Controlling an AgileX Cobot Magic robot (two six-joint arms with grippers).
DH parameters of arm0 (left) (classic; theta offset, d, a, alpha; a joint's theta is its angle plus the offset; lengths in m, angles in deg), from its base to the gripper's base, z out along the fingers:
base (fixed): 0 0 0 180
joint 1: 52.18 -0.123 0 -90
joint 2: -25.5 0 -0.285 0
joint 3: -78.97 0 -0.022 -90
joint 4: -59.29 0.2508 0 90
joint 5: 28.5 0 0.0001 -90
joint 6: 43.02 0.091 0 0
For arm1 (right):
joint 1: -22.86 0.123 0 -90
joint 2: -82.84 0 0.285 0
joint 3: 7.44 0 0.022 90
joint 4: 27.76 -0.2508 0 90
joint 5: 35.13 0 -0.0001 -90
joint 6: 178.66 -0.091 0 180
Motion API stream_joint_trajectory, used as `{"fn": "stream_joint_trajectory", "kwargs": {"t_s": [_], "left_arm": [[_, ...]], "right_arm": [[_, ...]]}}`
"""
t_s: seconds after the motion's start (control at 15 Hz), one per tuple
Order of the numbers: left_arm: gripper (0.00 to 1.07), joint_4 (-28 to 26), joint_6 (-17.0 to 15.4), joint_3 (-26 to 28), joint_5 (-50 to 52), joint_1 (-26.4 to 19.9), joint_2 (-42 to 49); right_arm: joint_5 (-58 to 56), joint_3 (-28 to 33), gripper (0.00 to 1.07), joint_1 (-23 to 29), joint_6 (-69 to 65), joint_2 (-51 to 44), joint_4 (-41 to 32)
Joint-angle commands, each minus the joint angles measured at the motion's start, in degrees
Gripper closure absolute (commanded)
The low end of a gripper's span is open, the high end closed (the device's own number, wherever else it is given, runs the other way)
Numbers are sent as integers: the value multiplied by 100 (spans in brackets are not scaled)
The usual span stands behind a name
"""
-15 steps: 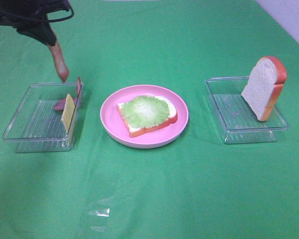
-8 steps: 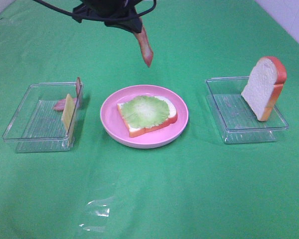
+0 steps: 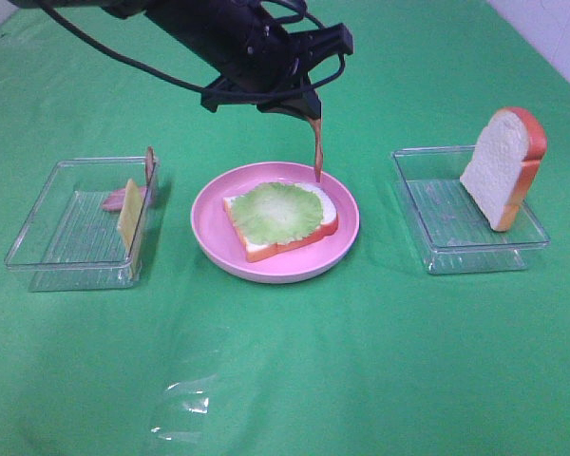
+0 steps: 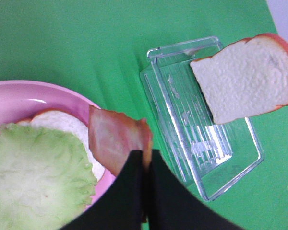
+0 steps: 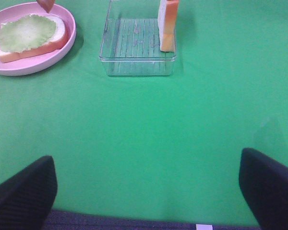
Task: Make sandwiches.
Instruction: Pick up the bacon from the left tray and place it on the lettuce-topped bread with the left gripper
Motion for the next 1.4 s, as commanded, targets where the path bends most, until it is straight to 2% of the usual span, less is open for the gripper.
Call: {"fn": "stream_joint_trajectory", "kwargs": {"t_s": [0.07, 0.2, 0.33, 0.4, 0.53, 0.8, 0.93, 1.0, 1.13, 1.27, 1.4], "left_arm": [[107, -155, 160, 23, -57, 29, -332], [107, 34, 160, 23, -327, -17, -642], [107, 613, 40, 23, -607, -63, -676], [107, 963, -97, 23, -693, -86, -676], [107, 1627, -602, 23, -882, -86, -676], [107, 1782, -705, 23, -968, -86, -676], [92, 1782, -705, 23, -985, -86, -676], [79, 1782, -682, 23, -985, -86, -676], [30, 1793, -682, 23, -997, -86, -647], [5, 1793, -533, 63, -985, -74, -625], [5, 1793, -493, 470, -1283, -74, -625]], "right_arm": [[23, 17, 9, -6, 34, -183, -11], [23, 17, 9, -6, 34, -183, -11], [23, 17, 9, -6, 34, -183, -11], [23, 17, 9, -6, 34, -183, -11], [23, 17, 9, -6, 34, -183, -11], [23, 17, 9, -6, 34, -183, -11], [23, 17, 9, -6, 34, -183, -11], [23, 17, 9, -6, 34, -183, -11], [23, 17, 9, -6, 34, -183, -11], [23, 17, 9, -6, 34, -183, -11], [23, 17, 9, -6, 34, -183, -11]]}}
